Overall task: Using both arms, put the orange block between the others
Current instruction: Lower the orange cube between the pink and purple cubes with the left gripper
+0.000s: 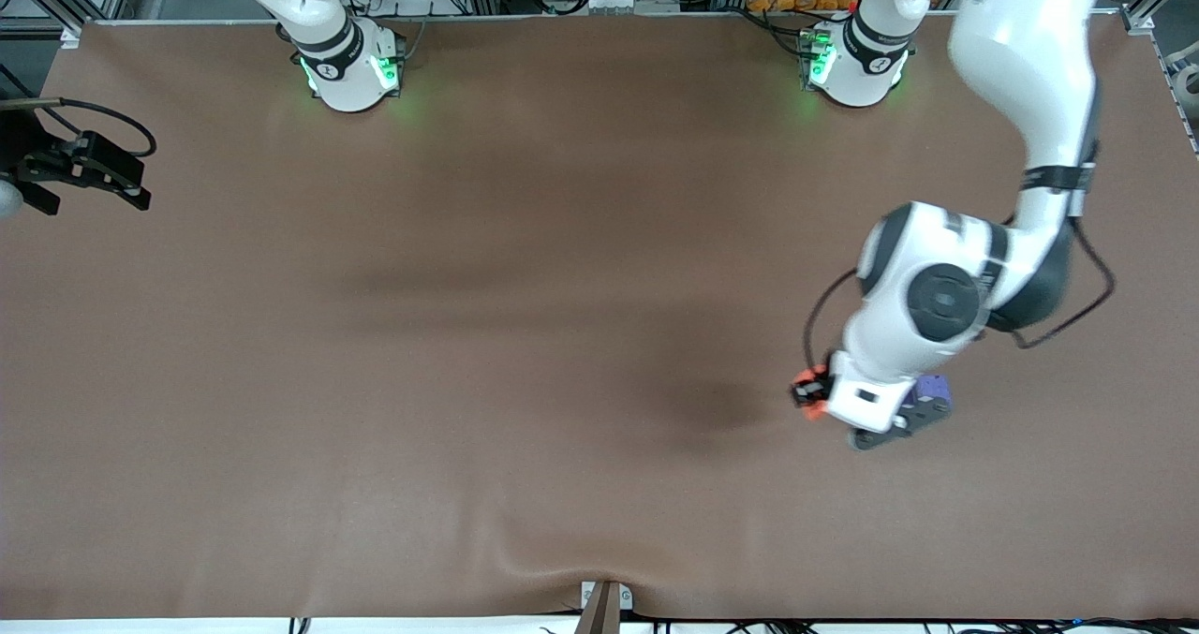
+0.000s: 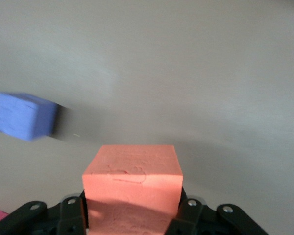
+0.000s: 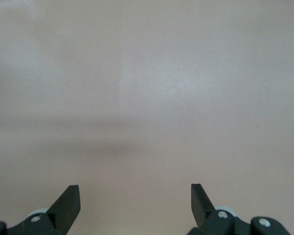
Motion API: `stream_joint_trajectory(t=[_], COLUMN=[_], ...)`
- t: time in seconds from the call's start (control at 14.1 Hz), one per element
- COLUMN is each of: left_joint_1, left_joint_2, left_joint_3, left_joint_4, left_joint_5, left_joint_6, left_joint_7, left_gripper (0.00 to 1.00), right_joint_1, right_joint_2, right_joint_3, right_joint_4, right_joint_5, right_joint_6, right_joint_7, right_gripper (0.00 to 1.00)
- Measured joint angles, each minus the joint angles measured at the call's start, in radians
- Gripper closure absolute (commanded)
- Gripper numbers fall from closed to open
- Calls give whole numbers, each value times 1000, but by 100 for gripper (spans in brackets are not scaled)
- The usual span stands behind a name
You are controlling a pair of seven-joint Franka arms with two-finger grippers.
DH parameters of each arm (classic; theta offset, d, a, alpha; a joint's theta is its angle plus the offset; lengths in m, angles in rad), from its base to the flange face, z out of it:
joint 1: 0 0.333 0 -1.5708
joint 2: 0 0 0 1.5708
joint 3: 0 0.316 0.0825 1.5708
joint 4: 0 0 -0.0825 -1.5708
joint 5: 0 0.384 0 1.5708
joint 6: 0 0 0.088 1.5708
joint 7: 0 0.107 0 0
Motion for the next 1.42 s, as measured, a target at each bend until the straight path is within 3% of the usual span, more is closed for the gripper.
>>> stream_joint_trajectory(t=[0.28,0.64,0.92,1.21,1.42], left_joint_1=[133,377,386,389,424], left_joint_2=[-7,-50,-141,-194,-210], left_joint_3=[-4,-106,-124,-126,-122], left_joint_4=[-64,-266,-412,-577,-619], left_joint_5=[-1,-21,-21,-20,-20], left_joint_6=[-39,33,89,271,304], left_joint_7=[233,405,418,460,570], left_gripper=[100,100,100,100,100], right_joint_1=[-2,-1,-1,-1,-2], right_joint_2=[3,9,9,10,9], right_joint_3=[-1,2,2,2,2], right_joint_4=[-3,-18,-18,-18,-18], right_joint_5=[0,1,1,2,6], right_joint_6=[-10,-28,-31,-35,-47], right_joint_7=[61,74,75,99,116], right_gripper=[0,0,0,0,0])
